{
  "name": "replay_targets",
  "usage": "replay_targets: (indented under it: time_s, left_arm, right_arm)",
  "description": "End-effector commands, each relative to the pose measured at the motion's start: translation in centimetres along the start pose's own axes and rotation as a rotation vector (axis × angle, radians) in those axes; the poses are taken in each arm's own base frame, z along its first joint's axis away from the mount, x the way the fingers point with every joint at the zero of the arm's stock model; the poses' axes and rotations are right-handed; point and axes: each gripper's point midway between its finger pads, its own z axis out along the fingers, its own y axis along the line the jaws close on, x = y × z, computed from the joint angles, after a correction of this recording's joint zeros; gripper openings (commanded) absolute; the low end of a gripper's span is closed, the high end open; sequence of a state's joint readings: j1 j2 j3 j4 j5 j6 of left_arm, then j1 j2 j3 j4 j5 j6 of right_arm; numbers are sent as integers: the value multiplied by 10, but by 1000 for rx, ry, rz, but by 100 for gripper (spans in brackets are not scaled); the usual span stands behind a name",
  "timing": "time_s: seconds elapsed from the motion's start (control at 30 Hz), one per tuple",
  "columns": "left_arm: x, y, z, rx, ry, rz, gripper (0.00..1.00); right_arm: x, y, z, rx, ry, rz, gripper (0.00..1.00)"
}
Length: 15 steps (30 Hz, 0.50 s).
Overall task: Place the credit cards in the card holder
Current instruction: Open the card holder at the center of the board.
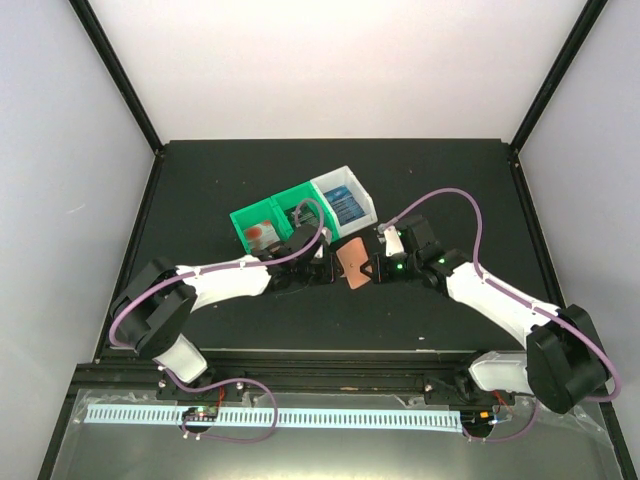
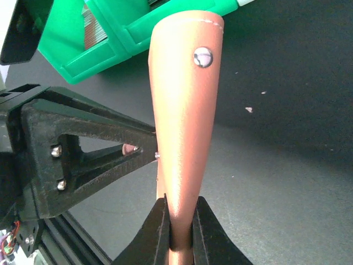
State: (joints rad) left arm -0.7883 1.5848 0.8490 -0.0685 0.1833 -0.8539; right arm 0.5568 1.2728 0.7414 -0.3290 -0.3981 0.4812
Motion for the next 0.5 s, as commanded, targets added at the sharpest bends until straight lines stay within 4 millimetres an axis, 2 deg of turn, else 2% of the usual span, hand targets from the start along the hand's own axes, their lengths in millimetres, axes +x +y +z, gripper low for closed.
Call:
replay_targets:
  time_s: [0.0,0.1,0.23,0.37,0.47]
  left_arm:
    - [-6,-11,1,58,3,-11,9]
    - [-4,-5,2,34,6,-19,2]
    - [0,4,-1,1,8,-18,2]
    - [5,9,-8,-29,31,-6,2]
    - [10,11,-13,-40,67,7,2]
  right_arm:
    - [-13,23,-6,-92,-28,-20,1]
    - [-11,23,-4,-95,-22,-13,1]
    - [-11,14,2,-56,-15,-3,5]
    - [-5,-14,13,72,7,12,20]
    - [5,-37,19,173,48,14,36]
